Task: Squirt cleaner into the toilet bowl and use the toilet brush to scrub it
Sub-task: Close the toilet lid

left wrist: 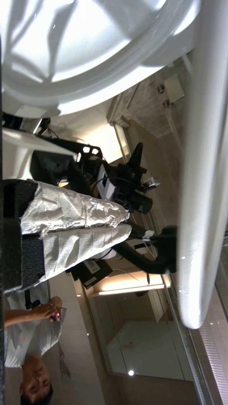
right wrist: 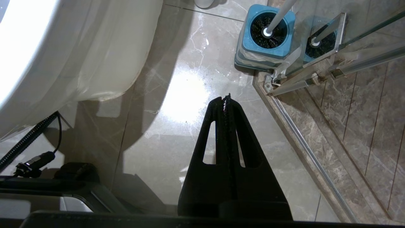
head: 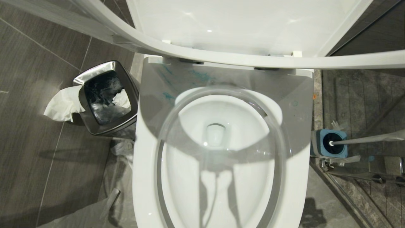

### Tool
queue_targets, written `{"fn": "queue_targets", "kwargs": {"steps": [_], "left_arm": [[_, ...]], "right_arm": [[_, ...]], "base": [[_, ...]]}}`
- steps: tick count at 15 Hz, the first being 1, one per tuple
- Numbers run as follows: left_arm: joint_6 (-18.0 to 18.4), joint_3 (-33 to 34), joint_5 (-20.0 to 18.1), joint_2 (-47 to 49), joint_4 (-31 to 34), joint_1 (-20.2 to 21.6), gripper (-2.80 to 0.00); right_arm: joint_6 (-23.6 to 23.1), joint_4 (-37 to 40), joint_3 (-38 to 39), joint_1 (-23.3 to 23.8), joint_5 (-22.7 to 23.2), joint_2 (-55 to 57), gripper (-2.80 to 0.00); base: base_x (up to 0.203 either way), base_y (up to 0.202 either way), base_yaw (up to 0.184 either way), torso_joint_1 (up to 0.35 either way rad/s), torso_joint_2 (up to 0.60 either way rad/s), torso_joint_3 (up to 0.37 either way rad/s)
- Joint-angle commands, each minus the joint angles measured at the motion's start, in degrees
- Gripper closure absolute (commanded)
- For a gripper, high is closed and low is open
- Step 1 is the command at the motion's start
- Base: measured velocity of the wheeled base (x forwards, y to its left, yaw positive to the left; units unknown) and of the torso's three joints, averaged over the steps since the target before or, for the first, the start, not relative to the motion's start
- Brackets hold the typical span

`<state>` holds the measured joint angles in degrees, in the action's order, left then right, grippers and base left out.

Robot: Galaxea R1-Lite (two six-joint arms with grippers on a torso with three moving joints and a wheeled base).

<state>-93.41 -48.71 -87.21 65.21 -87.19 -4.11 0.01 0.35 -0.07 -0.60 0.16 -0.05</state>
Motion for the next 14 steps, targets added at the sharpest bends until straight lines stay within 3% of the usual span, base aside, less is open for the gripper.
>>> {"fn": "queue_targets", "kwargs": {"steps": [1, 10, 14], "left_arm": [[-0.49, -4.49, -0.45, 4.52, -0.48, 0.2, 0.0], [-1.55, -5.81, -0.45, 3.1, -0.48, -0.02, 0.0], [-4.24, -5.52, -0.45, 2.62, -0.48, -3.51, 0.0]], "right_arm": [[-0.01, 0.0, -0.01, -0.02, 0.02, 0.05, 0.0], [-0.01, 0.0, -0.01, -0.02, 0.02, 0.05, 0.0], [-0.01, 0.0, -0.01, 0.01, 0.02, 0.05, 0.0]], "base": [[0.0, 0.0, 0.0, 0.0, 0.0, 0.0], [0.0, 0.0, 0.0, 0.0, 0.0, 0.0], [0.0, 0.0, 0.0, 0.0, 0.0, 0.0]]}}
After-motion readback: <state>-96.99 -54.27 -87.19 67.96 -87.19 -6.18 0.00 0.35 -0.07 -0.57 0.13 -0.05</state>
